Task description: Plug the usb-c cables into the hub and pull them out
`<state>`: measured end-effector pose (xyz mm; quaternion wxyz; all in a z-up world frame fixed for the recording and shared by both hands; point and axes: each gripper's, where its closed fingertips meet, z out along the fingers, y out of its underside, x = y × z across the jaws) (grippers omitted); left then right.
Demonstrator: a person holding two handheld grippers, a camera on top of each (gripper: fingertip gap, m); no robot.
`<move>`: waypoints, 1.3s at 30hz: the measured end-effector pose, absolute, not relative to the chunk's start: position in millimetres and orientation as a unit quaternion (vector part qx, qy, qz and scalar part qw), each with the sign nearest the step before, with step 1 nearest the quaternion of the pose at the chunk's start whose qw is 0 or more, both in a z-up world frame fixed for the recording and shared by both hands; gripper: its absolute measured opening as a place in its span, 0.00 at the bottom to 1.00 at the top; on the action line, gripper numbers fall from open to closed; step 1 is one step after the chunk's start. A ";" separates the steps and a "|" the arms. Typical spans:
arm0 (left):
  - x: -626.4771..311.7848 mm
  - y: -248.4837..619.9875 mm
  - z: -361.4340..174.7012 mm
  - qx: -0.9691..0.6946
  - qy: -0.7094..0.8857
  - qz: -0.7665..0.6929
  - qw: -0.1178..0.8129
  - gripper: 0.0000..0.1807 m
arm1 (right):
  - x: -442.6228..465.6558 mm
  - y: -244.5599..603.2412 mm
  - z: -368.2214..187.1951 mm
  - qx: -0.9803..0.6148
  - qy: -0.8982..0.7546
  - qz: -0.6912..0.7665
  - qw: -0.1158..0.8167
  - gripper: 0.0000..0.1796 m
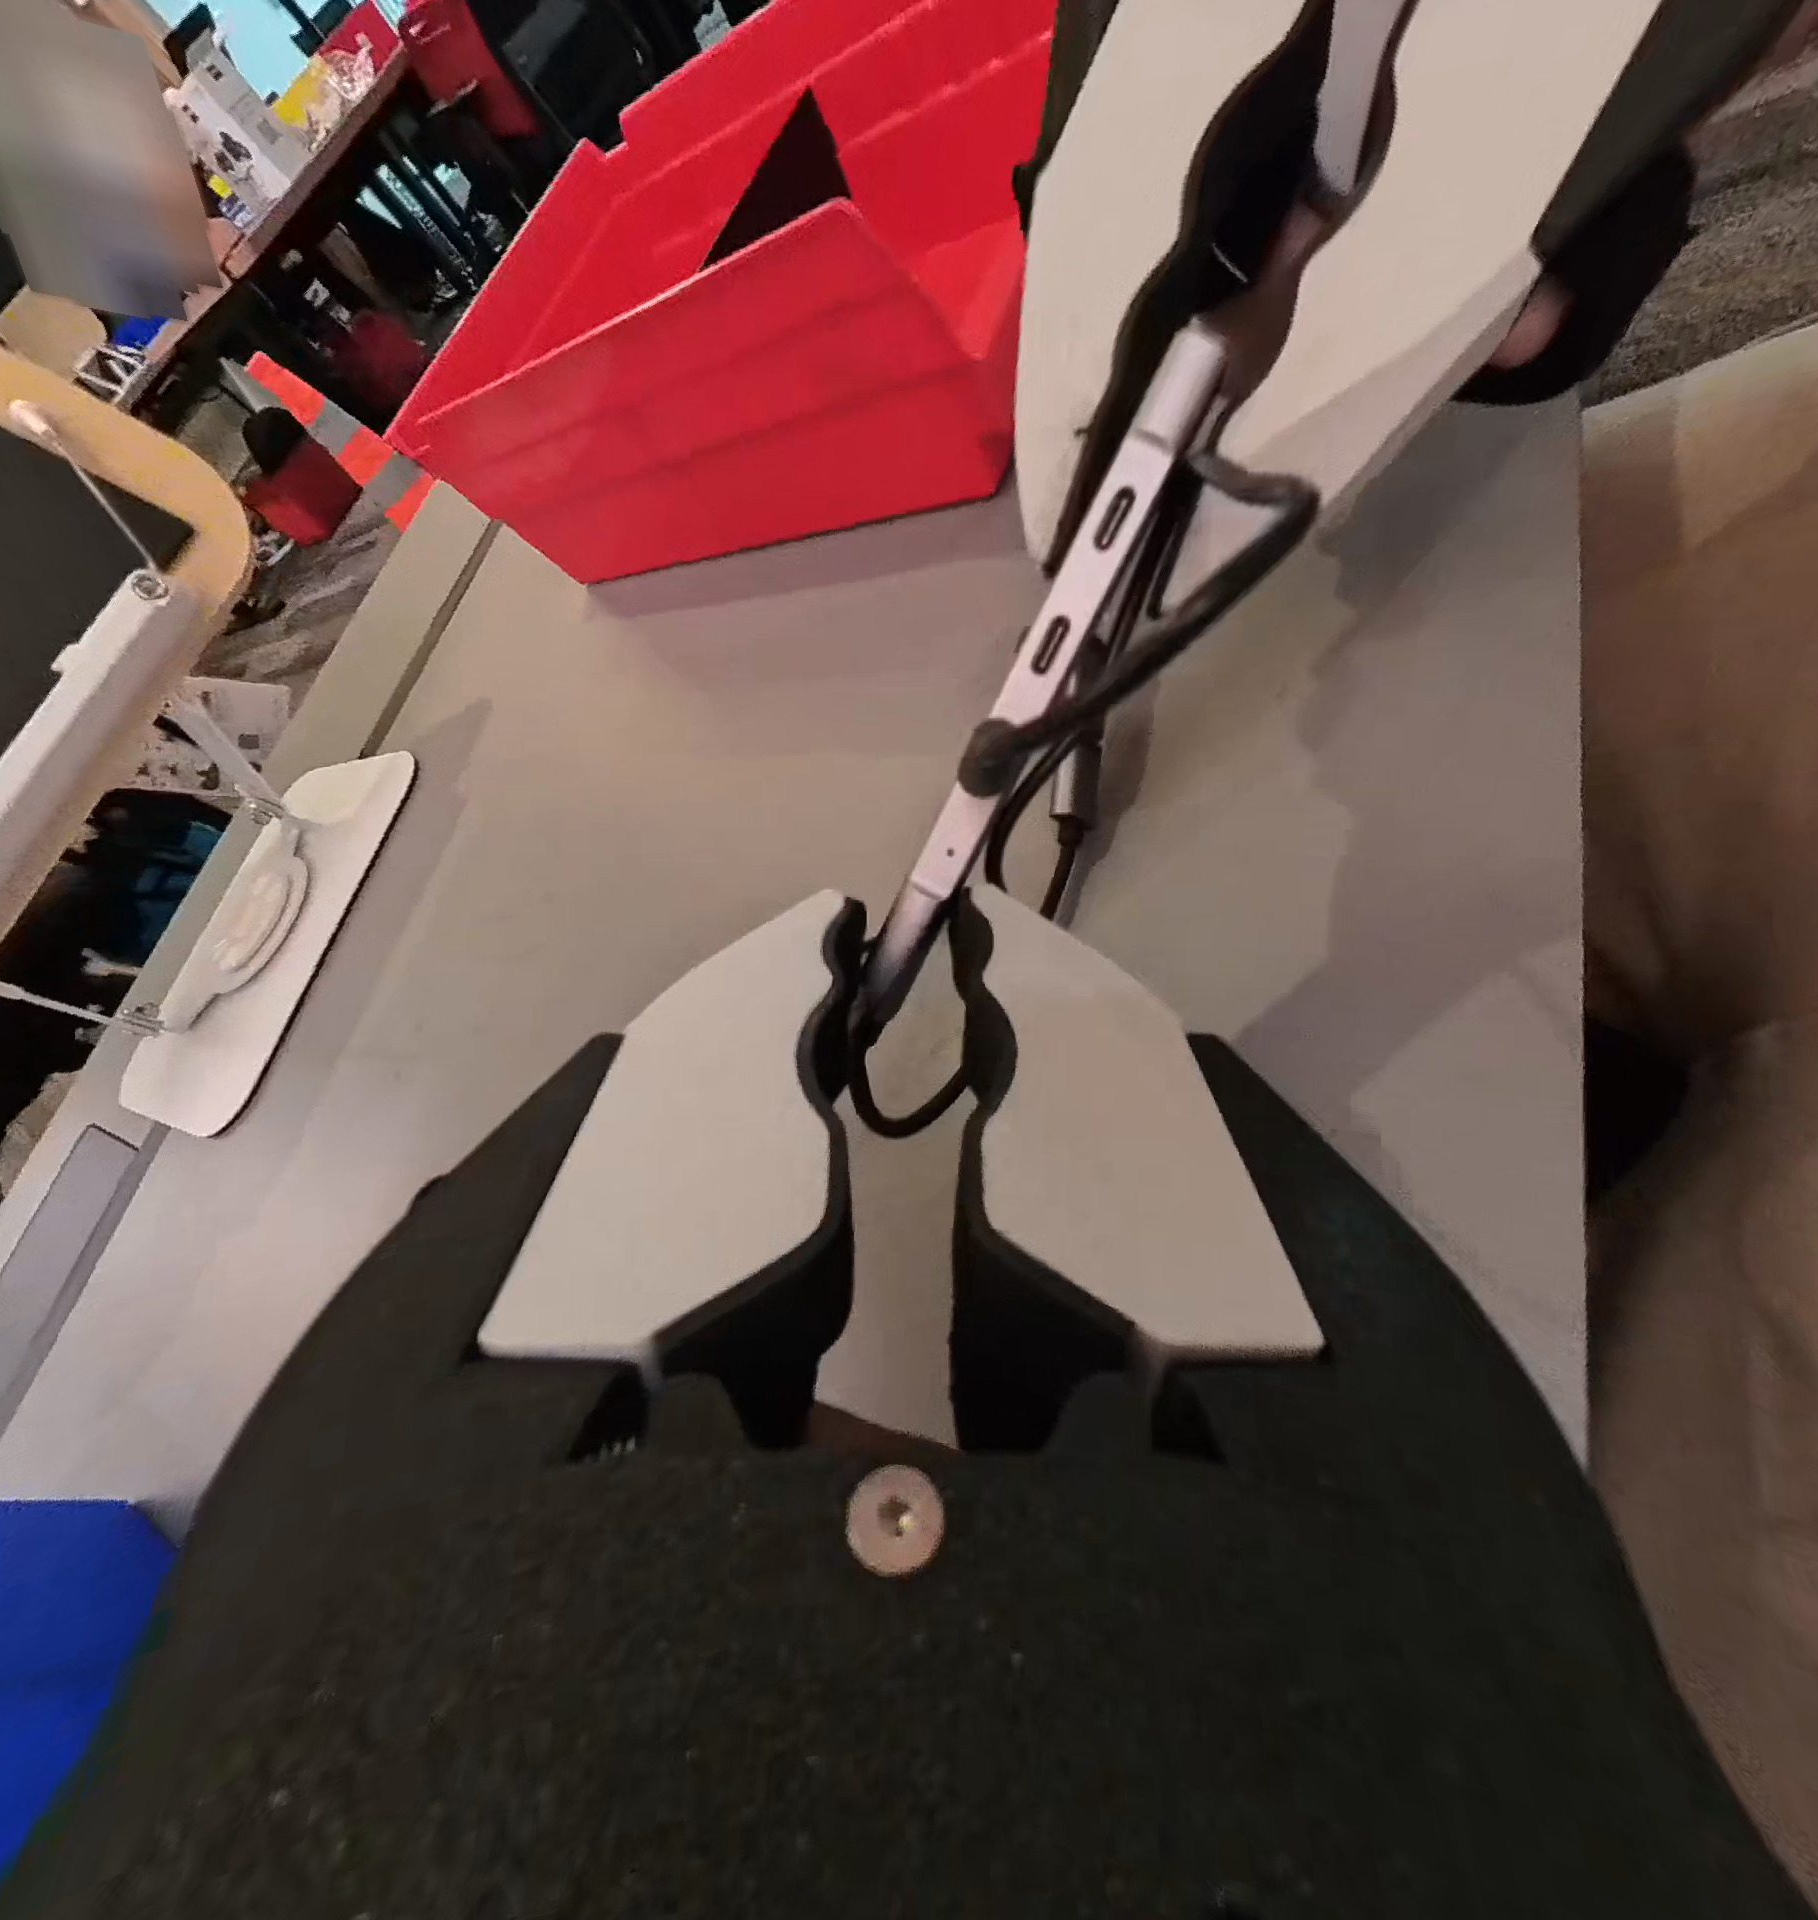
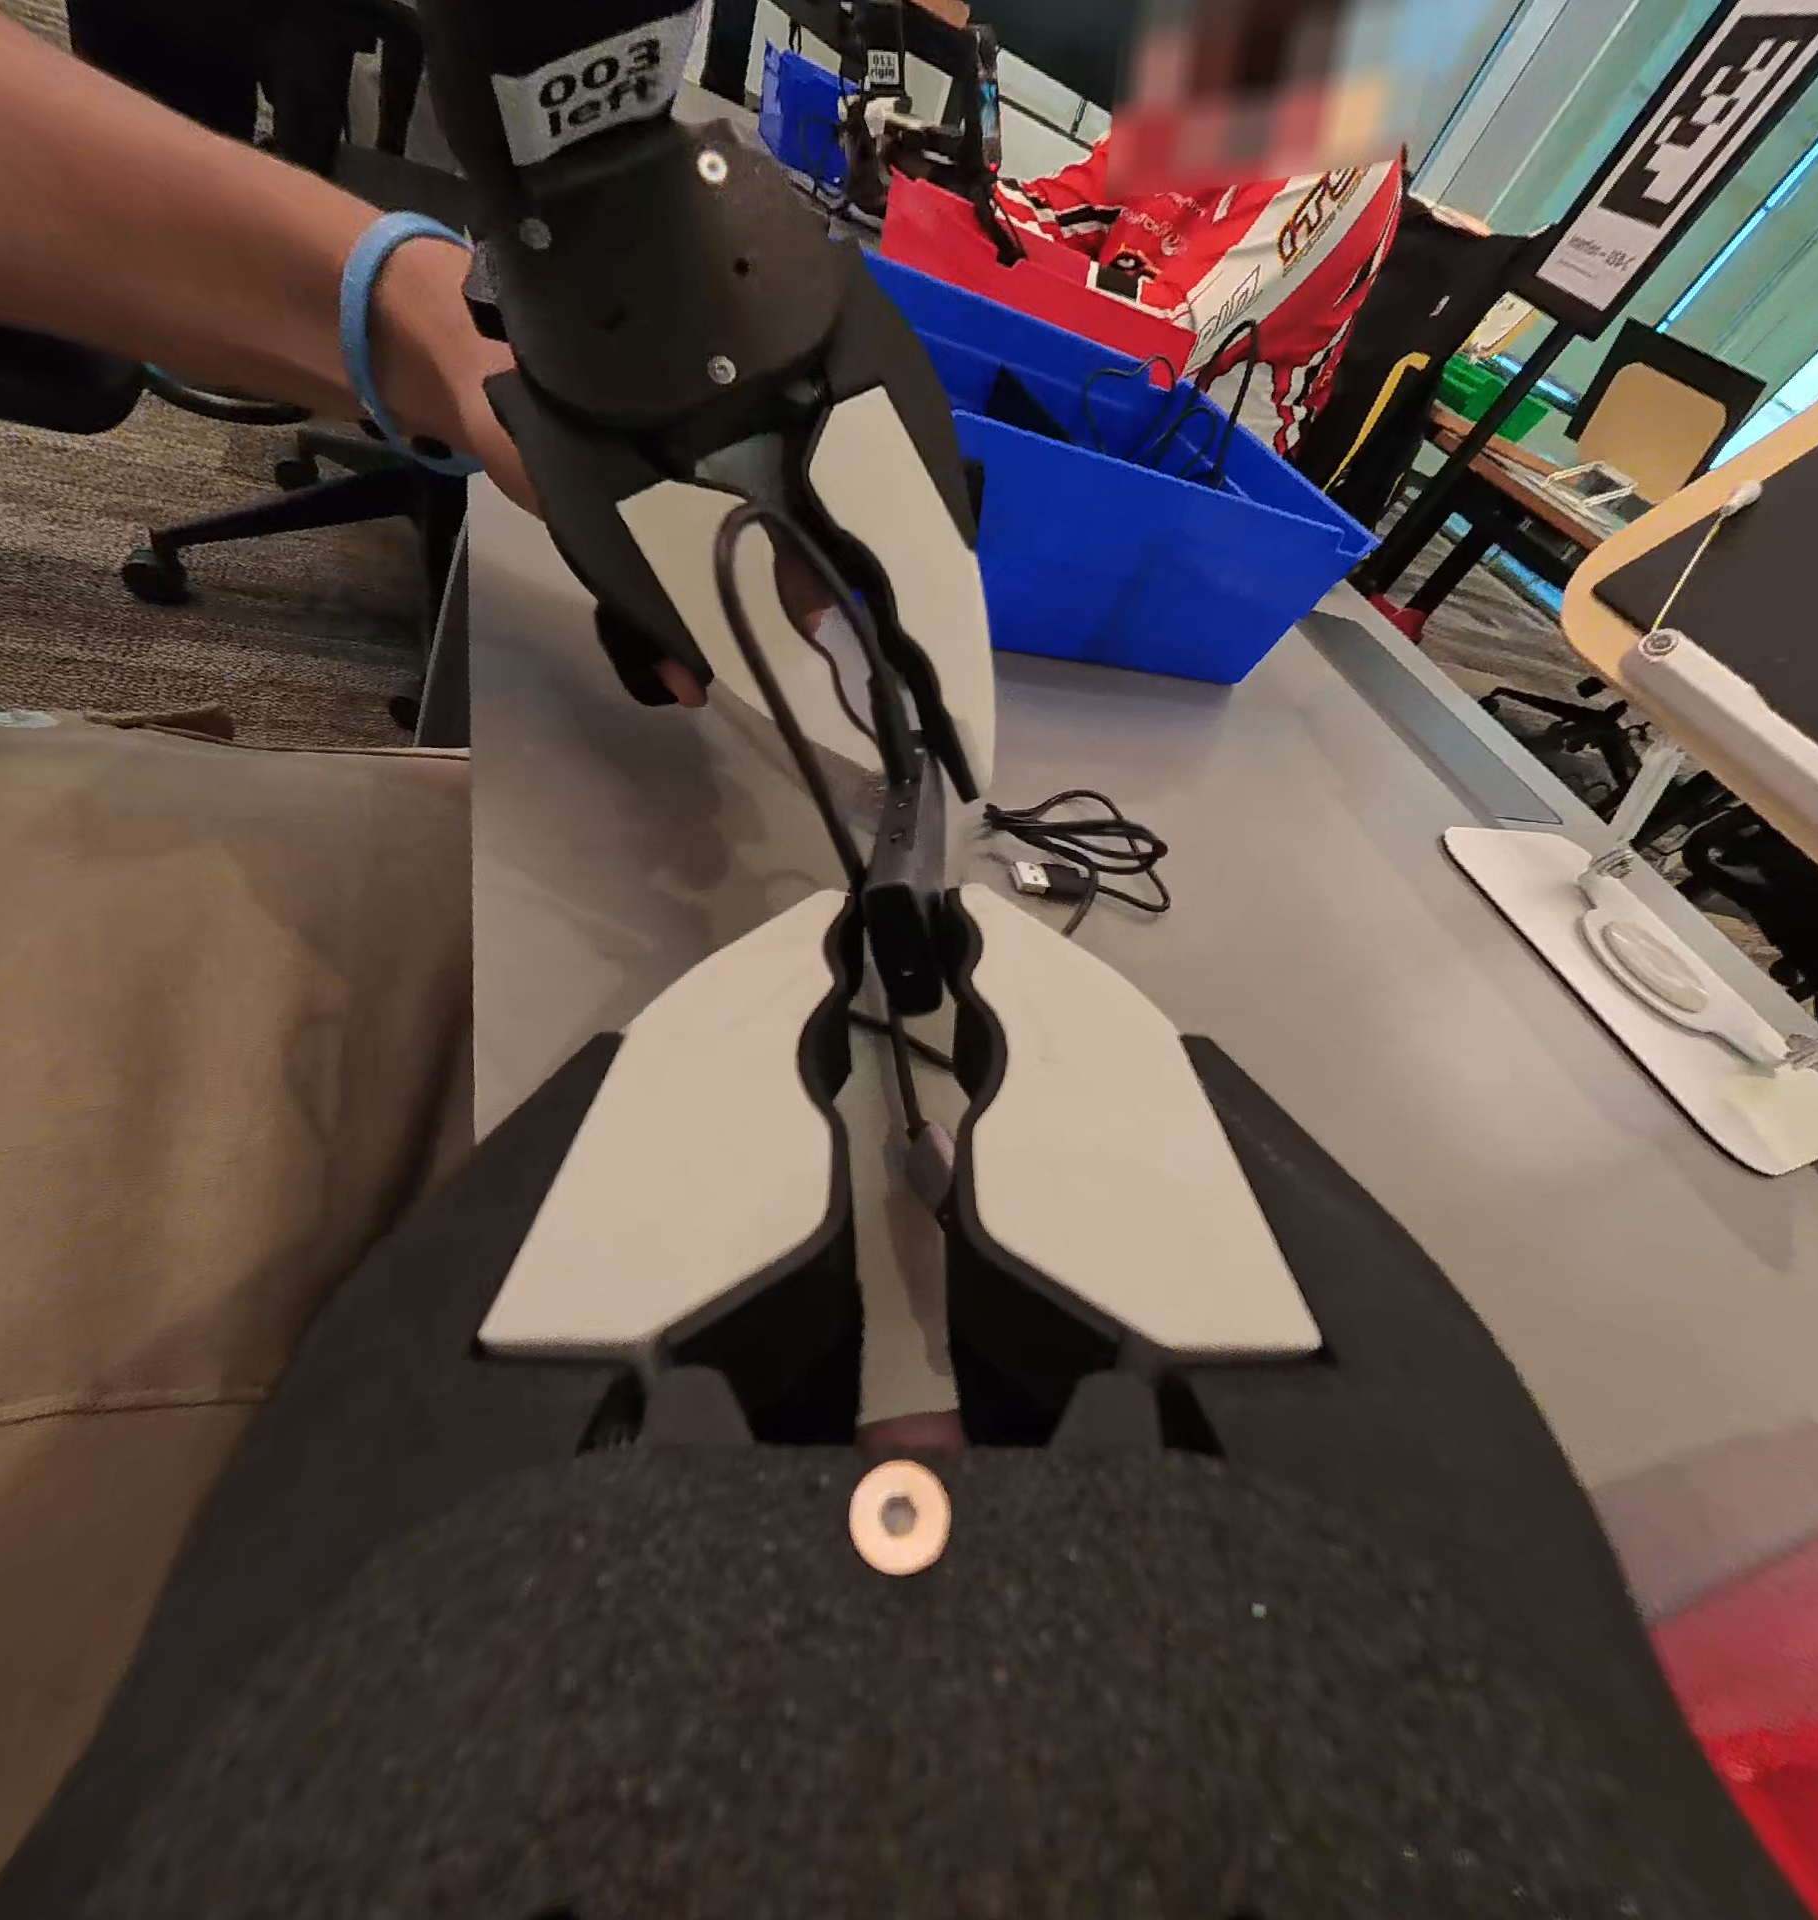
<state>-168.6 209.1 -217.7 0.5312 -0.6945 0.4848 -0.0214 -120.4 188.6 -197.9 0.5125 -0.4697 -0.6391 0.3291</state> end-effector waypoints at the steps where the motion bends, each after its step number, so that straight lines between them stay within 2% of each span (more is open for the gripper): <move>1: -169.6 208.7 -218.6 -0.686 0.500 -0.006 0.529 0.08 | -120.2 187.1 -199.4 -0.476 -0.640 0.334 0.503 0.09; 3: -173.9 210.0 -220.1 -0.667 0.522 0.036 0.530 0.06 | -116.3 185.9 -204.2 -0.495 -0.649 0.338 0.469 0.21; 5: -175.1 207.7 -220.7 -0.657 0.534 0.040 0.531 0.05 | -108.7 186.8 -199.9 -0.501 -0.652 0.345 0.453 0.24; 7: -175.1 204.7 -218.4 -0.646 0.545 0.036 0.533 0.05 | -101.3 187.9 -183.3 -0.494 -0.643 0.369 0.456 0.20; 11: -178.0 201.8 -220.4 -0.627 0.578 0.065 0.518 0.05 | -94.5 185.4 -145.9 -0.476 -0.612 0.427 0.466 0.19; 16: -170.3 193.4 -220.2 -0.620 0.594 0.046 0.510 0.05 | -107.5 188.8 -182.7 -0.464 -0.680 0.294 0.485 0.20; 30: -160.7 183.2 -224.1 -0.626 0.610 0.043 0.484 0.05 | -126.1 178.1 -198.5 -0.416 -0.721 0.211 0.513 0.07; 39: -148.0 178.4 -227.9 -0.621 0.620 0.038 0.478 0.05 | -136.1 175.1 -214.3 -0.411 -0.735 0.190 0.504 0.05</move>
